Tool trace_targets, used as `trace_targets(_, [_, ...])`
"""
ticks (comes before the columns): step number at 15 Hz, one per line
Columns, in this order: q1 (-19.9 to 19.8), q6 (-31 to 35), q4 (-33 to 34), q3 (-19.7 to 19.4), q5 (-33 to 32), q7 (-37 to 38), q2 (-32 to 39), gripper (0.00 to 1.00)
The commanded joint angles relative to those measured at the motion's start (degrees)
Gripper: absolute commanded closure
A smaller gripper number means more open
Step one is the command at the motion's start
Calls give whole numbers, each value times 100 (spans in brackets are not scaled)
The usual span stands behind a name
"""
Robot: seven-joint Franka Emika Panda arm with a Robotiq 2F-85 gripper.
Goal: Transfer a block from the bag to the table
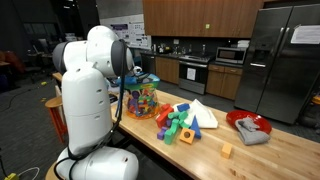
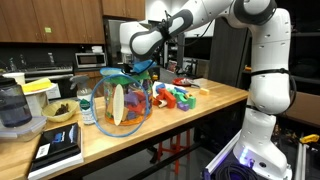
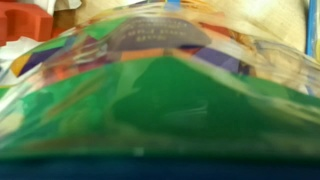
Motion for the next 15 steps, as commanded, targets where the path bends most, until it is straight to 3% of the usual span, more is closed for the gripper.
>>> trace_targets(1, [64, 162, -78, 10, 146, 0, 40, 0])
trace_targets(15, [110, 741, -503, 29, 821, 83, 65, 0])
